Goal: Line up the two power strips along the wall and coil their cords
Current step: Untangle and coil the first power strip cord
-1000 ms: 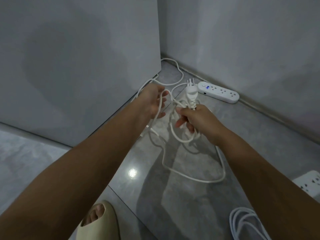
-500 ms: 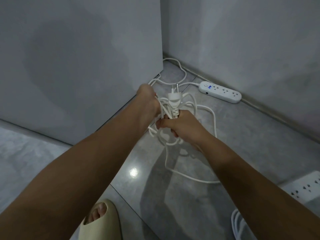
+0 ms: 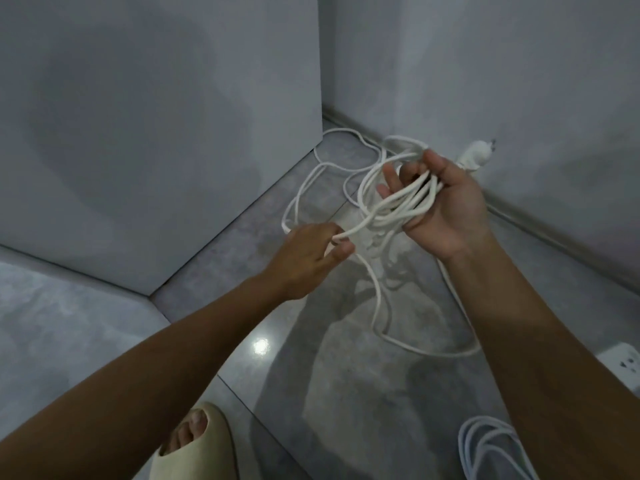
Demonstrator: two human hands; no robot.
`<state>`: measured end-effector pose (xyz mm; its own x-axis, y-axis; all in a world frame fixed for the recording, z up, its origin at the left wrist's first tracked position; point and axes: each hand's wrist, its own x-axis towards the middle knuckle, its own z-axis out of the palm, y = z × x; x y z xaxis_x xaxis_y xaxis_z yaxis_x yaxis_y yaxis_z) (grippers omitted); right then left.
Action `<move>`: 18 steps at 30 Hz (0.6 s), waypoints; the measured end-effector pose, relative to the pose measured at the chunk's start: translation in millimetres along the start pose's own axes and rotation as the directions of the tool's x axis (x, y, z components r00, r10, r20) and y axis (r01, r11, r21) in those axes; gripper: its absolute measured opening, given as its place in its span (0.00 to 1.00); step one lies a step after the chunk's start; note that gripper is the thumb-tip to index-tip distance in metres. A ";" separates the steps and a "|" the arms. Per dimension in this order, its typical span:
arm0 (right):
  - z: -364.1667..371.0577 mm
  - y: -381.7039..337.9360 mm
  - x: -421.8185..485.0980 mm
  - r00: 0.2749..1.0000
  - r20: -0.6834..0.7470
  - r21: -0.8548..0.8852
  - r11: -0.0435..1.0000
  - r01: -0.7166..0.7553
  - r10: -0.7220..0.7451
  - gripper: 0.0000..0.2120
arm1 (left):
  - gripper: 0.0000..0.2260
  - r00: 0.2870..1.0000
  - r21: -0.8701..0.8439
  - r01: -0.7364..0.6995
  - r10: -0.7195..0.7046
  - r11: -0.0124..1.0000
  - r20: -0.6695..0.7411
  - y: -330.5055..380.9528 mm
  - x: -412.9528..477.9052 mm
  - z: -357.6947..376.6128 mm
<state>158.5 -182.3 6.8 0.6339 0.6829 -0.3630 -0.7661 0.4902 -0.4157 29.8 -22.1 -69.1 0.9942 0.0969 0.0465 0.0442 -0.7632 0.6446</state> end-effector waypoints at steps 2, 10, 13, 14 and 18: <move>5.8 -2.4 1.4 1.000 0.010 0.031 0.999 0.022 -0.022 0.12 | 0.19 0.998 0.071 -0.014 0.018 0.997 -0.059 -5.4 4.6 0.6; 22.9 -6.9 1.3 0.995 -0.043 0.158 0.982 0.099 -0.093 0.19 | 0.13 0.847 0.009 0.191 -0.160 0.982 -0.507 -15.8 22.9 -18.7; 33.3 -12.2 -0.7 0.994 -0.025 0.200 0.974 0.106 -0.103 0.17 | 0.13 0.707 -0.014 0.388 -0.307 0.922 -0.637 -26.3 29.5 -17.3; 35.9 -15.0 -1.4 0.995 -0.017 0.217 0.971 0.100 -0.099 0.16 | 0.12 0.676 -0.104 0.407 -0.376 0.907 -0.634 -29.3 30.5 -15.2; 41.9 -23.3 -5.7 0.999 0.010 0.248 0.968 0.047 -0.051 0.11 | 0.10 0.644 -0.585 0.230 -0.572 0.778 -0.508 -23.4 37.9 -16.1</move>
<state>168.3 -175.0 53.5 0.6713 0.6623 -0.3328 -0.7377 0.6407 -0.2129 64.9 9.7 -70.1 0.5649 0.8237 0.0489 0.2056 -0.1979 0.9584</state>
